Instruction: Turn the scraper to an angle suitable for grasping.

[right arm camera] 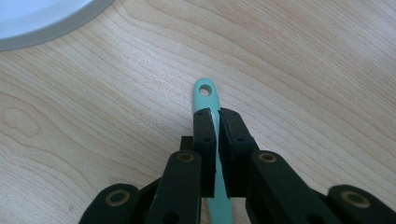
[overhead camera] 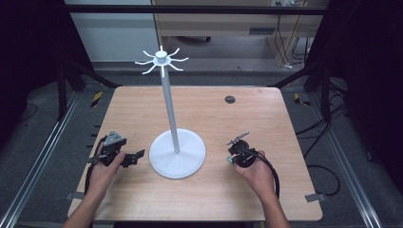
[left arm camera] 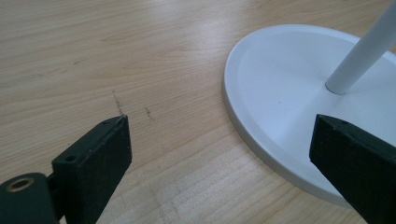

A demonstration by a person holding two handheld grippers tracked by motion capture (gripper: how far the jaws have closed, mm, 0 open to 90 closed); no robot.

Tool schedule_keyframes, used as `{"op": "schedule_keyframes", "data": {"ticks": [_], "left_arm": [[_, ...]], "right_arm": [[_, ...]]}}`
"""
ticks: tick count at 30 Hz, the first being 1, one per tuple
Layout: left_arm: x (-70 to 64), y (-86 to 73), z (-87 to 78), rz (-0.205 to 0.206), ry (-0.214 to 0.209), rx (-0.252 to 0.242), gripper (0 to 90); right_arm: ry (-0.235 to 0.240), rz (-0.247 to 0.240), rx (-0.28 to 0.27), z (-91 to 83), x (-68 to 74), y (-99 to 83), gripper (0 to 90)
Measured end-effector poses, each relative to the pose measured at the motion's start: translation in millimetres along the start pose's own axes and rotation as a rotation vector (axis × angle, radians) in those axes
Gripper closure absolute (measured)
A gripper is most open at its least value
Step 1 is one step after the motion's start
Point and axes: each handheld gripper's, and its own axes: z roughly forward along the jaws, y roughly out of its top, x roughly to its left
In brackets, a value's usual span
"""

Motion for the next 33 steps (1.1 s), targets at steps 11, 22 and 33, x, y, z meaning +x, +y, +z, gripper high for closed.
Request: {"op": "schedule_keyframes", "data": {"ticks": [11, 22, 33], "left_arm": [[-0.6, 0.1, 0.3, 0.0, -0.006, -0.001, 5.4], [-0.7, 0.2, 0.3, 0.0, -0.008, 0.001, 5.4], [-1.1, 0.1, 0.4, 0.001, -0.01, 0.002, 5.4]], "right_arm": [[0.022, -0.008, 0.071, 5.4, -2.2, 8.5, 69.6], [0.043, -0.003, 0.123, 9.1, -8.5, 15.8, 66.6], [0.073, 0.004, 0.168, 15.7, -10.4, 17.6, 68.7]]}}
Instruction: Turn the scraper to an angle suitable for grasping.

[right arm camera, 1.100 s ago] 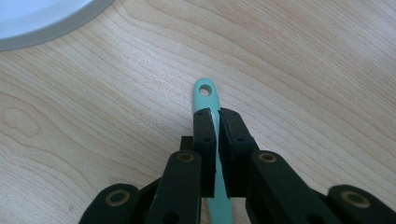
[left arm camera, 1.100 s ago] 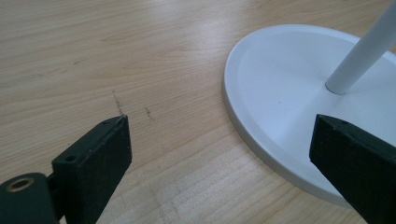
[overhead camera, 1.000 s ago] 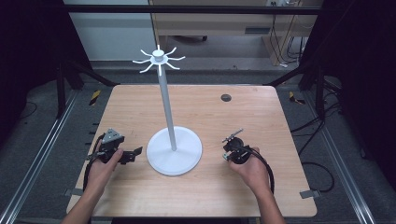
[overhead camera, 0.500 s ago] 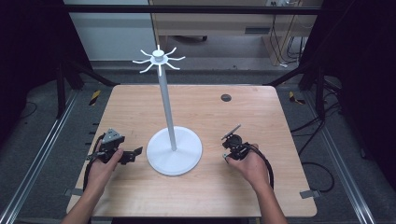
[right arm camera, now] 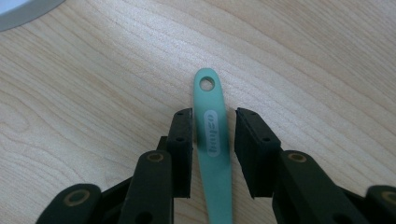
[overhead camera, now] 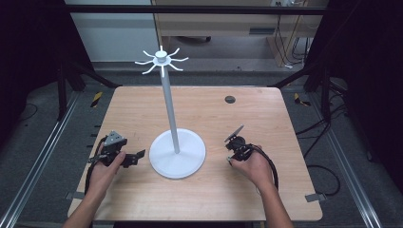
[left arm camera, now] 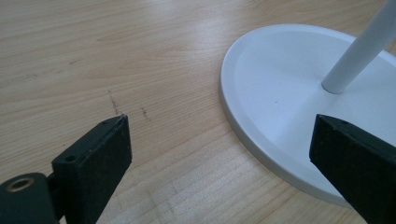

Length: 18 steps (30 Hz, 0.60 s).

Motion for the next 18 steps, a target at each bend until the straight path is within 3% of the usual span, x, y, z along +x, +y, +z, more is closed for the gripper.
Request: {"op": "schedule_keyframes", "data": {"ticks": [6, 14, 18], "left_arm": [[-0.3, 0.0, 0.0, 0.002, 0.0, 0.0, 5.4], [-0.5, 0.0, 0.1, 0.003, -0.001, 0.0, 5.4], [0.1, 0.0, 0.1, 0.001, 0.0, 0.001, 5.4]], "right_arm": [[0.011, 0.013, 0.011, 2.3, 0.8, 0.7, 71.2], [0.006, -0.01, 0.014, 2.4, -1.4, 1.3, 73.7], [0.02, 0.015, -0.047, -7.3, -6.2, -2.8, 74.0]]}}
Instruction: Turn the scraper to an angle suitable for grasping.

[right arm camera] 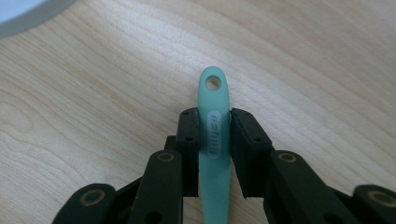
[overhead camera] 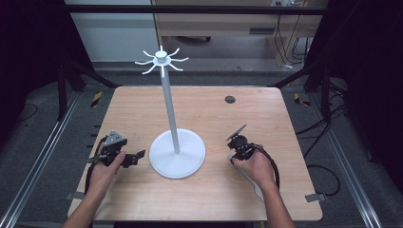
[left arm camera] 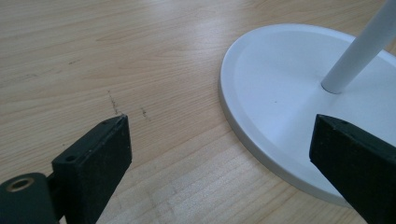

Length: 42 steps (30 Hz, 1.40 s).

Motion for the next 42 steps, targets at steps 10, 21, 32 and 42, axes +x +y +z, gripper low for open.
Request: {"op": "schedule_keyframes", "data": {"ticks": [10, 21, 32, 42], "left_arm": [[-0.7, 0.0, 0.2, 0.003, 0.002, 0.002, 5.4], [-0.7, -0.1, 0.2, 0.004, 0.002, 0.003, 5.4], [-0.5, -0.1, 0.1, 0.004, 0.002, 0.002, 5.4], [-0.4, -0.1, 0.0, 0.002, 0.002, 0.003, 5.4]], "right_arm": [[-0.002, 0.06, -0.198, -45.1, -10.8, -12.2, 74.3], [-0.025, 0.054, -0.305, -72.6, -12.4, -18.3, 74.5], [-0.02, 0.072, -0.402, -95.9, -16.1, -17.6, 74.6], [-0.018, 0.065, -0.49, -120.9, -16.5, -13.2, 74.7]]}}
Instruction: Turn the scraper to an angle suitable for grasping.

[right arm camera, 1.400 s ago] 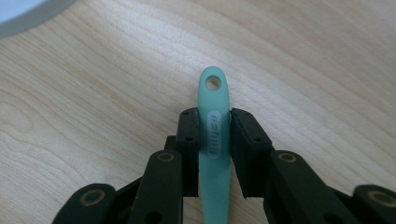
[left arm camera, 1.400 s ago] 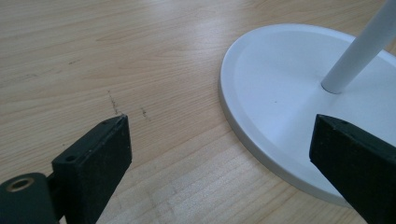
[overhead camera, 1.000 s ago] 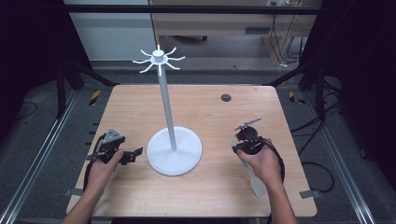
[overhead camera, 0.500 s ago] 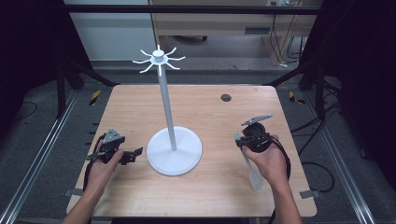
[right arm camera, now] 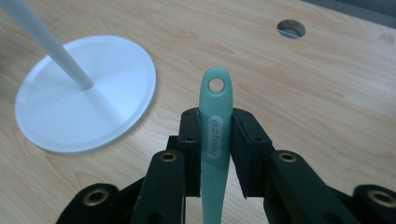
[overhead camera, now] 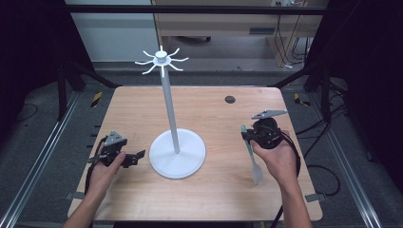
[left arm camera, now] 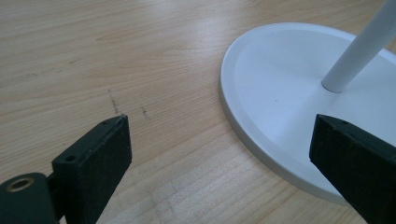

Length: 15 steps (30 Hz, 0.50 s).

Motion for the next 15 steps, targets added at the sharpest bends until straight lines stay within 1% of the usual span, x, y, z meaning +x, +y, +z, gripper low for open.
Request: {"op": "schedule_keyframes", "data": {"ticks": [4, 5, 6, 9, 10, 13, 15], "left_arm": [[-0.1, 0.1, -0.1, 0.0, -0.001, -0.001, 5.4], [-0.1, 0.0, -0.1, 0.0, 0.0, -0.001, 5.4], [0.0, 0.0, -0.2, 0.0, 0.0, 0.0, 5.4], [0.5, -0.2, -0.6, 0.0, 0.0, 0.0, 5.4], [0.6, -0.2, -0.7, -0.001, 0.0, 0.0, 5.4], [0.9, -0.3, -0.8, -0.002, 0.001, -0.001, 5.4], [0.9, -0.3, -0.8, -0.002, 0.001, -0.002, 5.4]], "right_arm": [[0.001, -0.002, -0.039, -9.4, 1.5, 8.0, 74.7], [-0.001, -0.008, -0.059, -13.9, 2.5, 12.1, 74.6], [-0.001, -0.008, -0.059, -13.9, 2.5, 12.1, 74.6], [0.001, -0.016, -0.093, -21.1, 5.4, 19.6, 74.7], [0.001, -0.016, -0.093, -21.1, 5.4, 19.6, 74.7], [0.007, -0.018, -0.123, -26.1, 7.7, 25.7, 74.6], [0.009, -0.019, -0.134, -27.5, 8.2, 27.2, 74.6]]}}
